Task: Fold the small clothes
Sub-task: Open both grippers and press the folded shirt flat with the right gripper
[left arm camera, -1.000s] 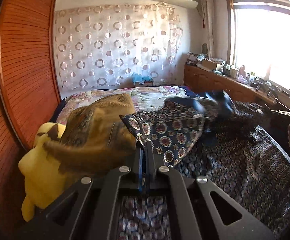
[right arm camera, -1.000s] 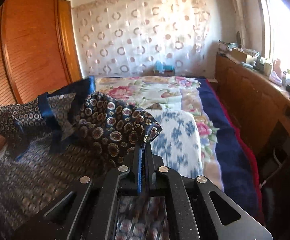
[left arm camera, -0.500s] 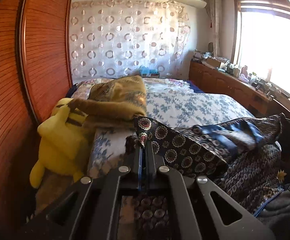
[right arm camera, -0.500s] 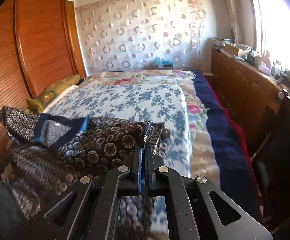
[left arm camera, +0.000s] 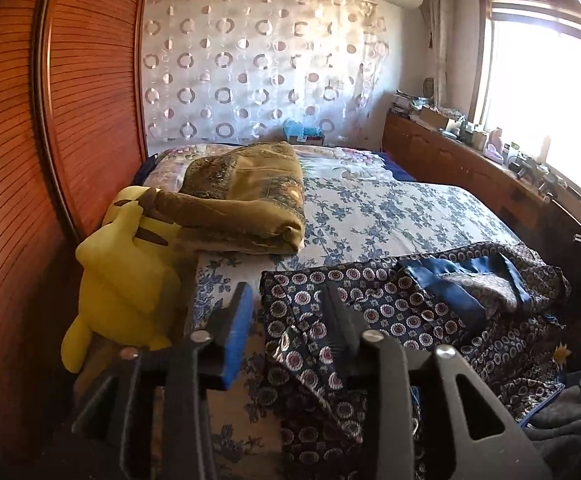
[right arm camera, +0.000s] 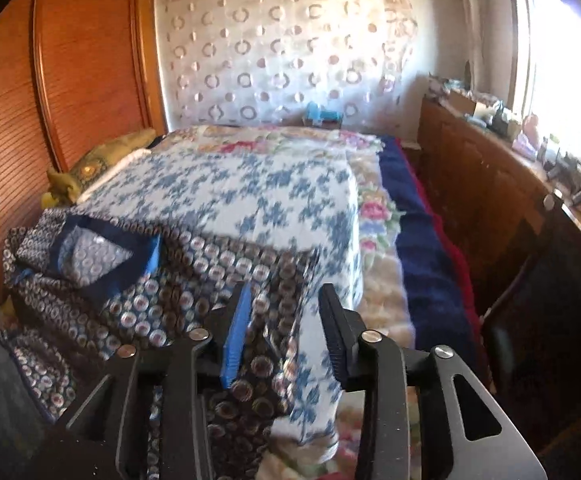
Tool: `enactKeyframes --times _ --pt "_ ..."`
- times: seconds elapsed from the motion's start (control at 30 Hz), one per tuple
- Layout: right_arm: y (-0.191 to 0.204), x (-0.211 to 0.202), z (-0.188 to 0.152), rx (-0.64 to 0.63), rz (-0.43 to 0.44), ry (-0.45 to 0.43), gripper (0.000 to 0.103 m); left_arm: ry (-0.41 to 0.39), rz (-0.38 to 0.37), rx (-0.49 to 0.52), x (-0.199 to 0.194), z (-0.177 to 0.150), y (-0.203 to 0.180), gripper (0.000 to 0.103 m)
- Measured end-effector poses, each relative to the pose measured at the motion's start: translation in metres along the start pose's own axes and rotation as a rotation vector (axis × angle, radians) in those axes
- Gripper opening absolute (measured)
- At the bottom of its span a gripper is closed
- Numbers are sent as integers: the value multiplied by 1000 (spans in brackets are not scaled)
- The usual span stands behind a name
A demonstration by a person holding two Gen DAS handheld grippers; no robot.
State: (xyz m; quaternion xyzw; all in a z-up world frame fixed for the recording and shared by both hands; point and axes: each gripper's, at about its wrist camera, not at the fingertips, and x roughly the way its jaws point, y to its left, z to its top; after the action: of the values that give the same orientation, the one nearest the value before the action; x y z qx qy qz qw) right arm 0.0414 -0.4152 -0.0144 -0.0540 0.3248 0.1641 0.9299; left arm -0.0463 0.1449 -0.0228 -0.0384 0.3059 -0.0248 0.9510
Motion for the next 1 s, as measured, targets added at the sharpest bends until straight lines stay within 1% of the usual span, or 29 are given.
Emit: enactKeyframes --times 0.1,0.17,0.27,0.43,0.67,0.8,1.0 --pt "0 9 10 -5 -6 -16 54 29 -14 14 13 2 -4 38" --pt "0 21 18 -1 -16 -17 69 67 -31 32 27 2 -7 39" --pt "-1 37 25 2 -12 -15 77 106 -40 49 46 1 -8 40" --pt "-5 74 32 13 14 25 79 160 -51 53 76 6 -6 40" --pt "-8 129 28 10 35 124 79 200 -61 66 102 19 4 40" --pt "-14 146 21 22 40 178 79 240 -46 74 118 21 11 40" --pt "-19 158 11 39 38 227 79 290 -29 71 135 13 17 40"
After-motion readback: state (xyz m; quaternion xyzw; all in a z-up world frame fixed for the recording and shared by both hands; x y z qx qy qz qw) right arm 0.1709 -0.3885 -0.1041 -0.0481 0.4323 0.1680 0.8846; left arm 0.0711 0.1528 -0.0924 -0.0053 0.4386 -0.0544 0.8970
